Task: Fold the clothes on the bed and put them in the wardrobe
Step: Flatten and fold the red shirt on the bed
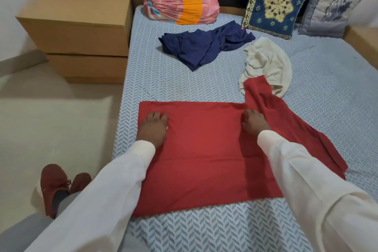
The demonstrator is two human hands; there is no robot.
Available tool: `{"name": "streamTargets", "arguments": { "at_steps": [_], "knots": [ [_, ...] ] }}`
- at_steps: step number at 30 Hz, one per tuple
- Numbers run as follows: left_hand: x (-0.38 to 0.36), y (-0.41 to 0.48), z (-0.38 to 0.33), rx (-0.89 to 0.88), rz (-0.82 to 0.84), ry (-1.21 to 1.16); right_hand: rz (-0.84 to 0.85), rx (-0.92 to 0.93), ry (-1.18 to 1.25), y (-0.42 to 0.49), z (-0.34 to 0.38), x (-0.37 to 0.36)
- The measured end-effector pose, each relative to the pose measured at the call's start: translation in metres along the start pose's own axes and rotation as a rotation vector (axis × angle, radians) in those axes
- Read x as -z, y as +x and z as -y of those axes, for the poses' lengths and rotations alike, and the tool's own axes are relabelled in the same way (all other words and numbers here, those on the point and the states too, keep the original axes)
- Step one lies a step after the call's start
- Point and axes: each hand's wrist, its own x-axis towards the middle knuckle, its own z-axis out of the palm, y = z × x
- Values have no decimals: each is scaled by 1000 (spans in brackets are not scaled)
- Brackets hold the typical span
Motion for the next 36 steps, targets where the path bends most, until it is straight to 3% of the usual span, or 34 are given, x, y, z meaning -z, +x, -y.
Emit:
{"name": "streamTargets", "arguments": {
  "at_steps": [8, 12, 16, 19, 22, 27, 33, 36],
  "knots": [
    [24, 67, 49, 104, 143, -2, 69, -149, 43, 50, 10, 25],
    [36, 59, 55, 69, 10, -86, -19, -218, 199, 31, 10, 33],
    [43, 20, 55, 45, -136, -171, -258, -216, 410, -10, -2, 22],
    [40, -22, 48, -26, -191, -135, -407, -130, 369, -44, -18, 6],
    [35, -62, 40, -77, -188, -66, -452, -106, 274, -83, -34, -7],
    [26, -101, 30, -148, -141, 71, -487, -64, 141, -131, -52, -24],
    [25, -120, 20, -129, -100, 93, -483, -10, 117, -148, -55, -31],
    [23, -123, 14, -74, 6, 163, -448, -19, 136, -151, -49, -30]
  ]
}}
